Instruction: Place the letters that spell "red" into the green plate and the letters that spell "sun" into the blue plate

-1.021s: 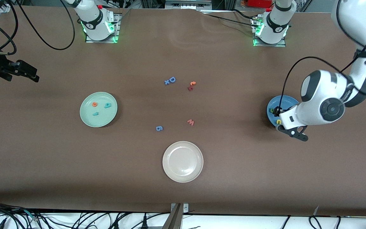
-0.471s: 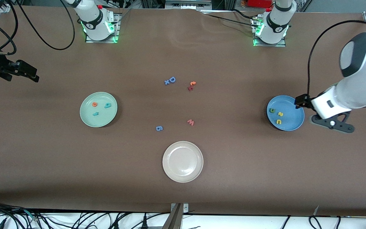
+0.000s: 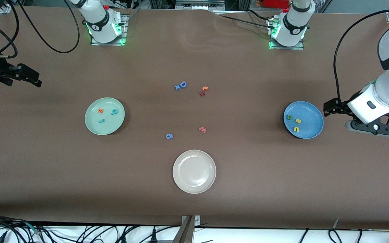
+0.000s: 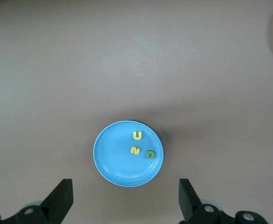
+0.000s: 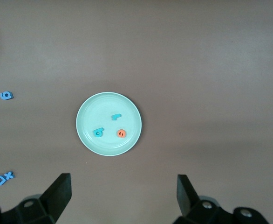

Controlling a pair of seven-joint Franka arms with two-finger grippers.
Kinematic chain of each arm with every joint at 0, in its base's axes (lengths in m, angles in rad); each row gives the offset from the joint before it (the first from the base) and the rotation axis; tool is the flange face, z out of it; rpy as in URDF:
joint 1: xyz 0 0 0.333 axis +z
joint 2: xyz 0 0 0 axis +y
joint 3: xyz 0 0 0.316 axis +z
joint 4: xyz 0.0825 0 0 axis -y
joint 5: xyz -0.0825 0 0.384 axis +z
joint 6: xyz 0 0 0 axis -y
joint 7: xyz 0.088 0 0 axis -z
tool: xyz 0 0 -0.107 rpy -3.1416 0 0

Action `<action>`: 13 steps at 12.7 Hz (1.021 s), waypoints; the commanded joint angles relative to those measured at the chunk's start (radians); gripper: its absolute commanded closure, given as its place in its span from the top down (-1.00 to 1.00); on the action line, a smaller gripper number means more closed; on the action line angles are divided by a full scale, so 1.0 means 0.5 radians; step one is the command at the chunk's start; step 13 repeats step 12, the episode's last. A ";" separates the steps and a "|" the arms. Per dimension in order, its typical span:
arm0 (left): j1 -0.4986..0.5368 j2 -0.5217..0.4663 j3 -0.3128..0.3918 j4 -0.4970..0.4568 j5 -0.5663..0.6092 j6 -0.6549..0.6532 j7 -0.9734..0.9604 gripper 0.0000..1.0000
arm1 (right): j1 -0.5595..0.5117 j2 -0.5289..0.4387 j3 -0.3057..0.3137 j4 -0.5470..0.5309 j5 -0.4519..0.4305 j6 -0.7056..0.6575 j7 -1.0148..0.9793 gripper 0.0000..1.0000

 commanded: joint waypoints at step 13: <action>-0.016 -0.002 -0.017 0.033 -0.055 -0.040 -0.150 1.00 | -0.013 0.011 0.012 0.030 0.037 -0.010 0.014 1.00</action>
